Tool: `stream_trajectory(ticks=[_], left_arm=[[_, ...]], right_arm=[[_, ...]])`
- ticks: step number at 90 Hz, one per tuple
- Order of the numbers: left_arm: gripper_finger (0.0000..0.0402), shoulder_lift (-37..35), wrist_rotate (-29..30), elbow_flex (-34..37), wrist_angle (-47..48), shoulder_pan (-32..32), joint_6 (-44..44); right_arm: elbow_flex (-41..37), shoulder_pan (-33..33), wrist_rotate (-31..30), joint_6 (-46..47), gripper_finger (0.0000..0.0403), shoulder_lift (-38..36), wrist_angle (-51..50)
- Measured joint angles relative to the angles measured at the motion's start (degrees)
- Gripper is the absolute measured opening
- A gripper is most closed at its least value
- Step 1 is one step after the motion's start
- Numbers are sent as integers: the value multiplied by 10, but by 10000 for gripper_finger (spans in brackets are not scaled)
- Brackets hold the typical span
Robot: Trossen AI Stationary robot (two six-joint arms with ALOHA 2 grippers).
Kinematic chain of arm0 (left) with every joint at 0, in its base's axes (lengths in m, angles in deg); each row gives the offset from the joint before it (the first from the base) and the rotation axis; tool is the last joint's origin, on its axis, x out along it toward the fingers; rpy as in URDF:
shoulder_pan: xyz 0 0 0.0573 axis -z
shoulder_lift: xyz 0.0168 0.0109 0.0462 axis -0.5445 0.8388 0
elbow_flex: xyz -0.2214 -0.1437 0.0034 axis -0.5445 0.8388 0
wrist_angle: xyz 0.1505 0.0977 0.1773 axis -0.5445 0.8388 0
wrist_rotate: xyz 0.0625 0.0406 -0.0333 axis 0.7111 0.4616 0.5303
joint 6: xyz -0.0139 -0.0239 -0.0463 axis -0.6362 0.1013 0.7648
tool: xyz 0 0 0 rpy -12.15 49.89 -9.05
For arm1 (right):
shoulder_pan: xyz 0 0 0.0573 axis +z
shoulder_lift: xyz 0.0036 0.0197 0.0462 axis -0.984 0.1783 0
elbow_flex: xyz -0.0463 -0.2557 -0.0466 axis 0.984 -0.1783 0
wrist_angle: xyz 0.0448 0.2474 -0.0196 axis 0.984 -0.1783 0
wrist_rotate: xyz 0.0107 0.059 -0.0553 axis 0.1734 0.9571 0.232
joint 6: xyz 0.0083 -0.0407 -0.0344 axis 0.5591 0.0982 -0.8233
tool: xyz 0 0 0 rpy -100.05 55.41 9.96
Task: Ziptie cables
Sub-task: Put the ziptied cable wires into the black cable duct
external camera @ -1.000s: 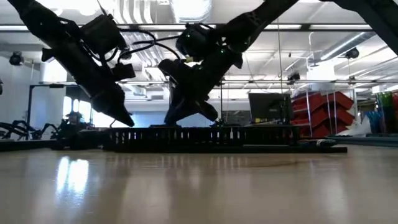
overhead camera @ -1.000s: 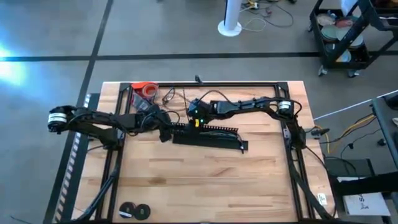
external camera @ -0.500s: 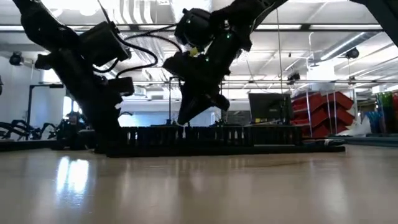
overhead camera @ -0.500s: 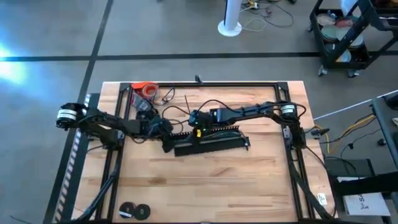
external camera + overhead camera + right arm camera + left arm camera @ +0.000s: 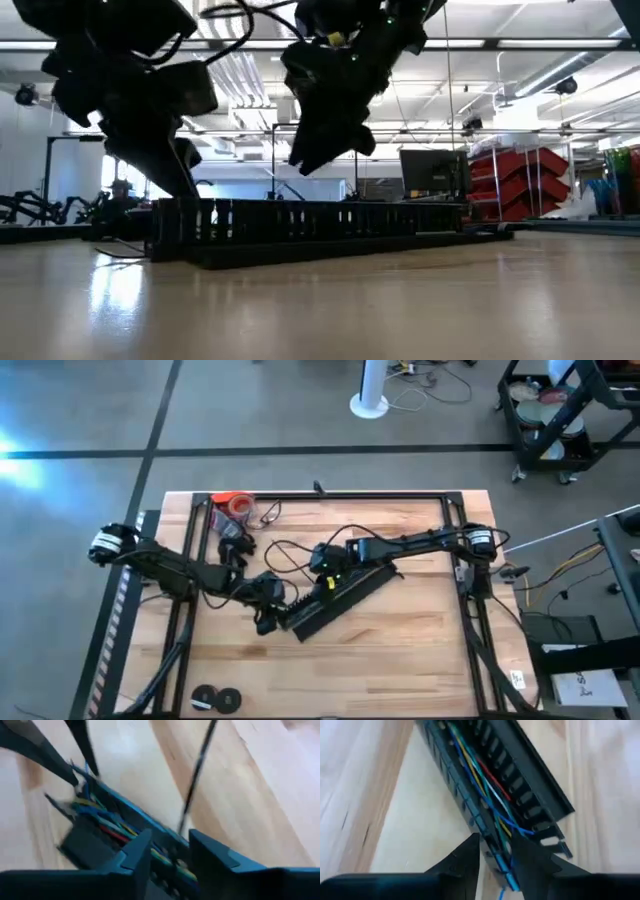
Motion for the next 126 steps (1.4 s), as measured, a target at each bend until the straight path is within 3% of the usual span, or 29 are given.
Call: stream_trajectory(ticks=[10, 23, 43, 66, 79, 93, 106, 126], left_arm=[[98, -10, 3, -2, 19, 0, -9], [98, -43, 5, 21, 16, 3, -4], [98, -101, 17, 109, -155, 22, 4], [98, -139, 17, 205, -338, 24, -36], [98, -142, 17, 226, -375, 24, -40], [98, -141, 17, 228, -375, 24, -40], [98, -141, 16, 228, -375, 24, -40], [98, -140, 16, 228, -375, 24, -40]], right_arm=[[-14, 5, -28, -2, 154, 0, 42], [-37, -16, -58, 1, 145, 0, 95], [-67, -50, 36, -33, 109, 9, 214], [-73, -78, 81, -46, 74, 20, 231], [-74, -80, 138, -38, 45, 48, 254], [-73, -80, 145, -32, 26, 55, 274], [-71, -81, 145, -32, 34, 55, 292], [-67, -90, 145, -31, 83, 54, 324]])
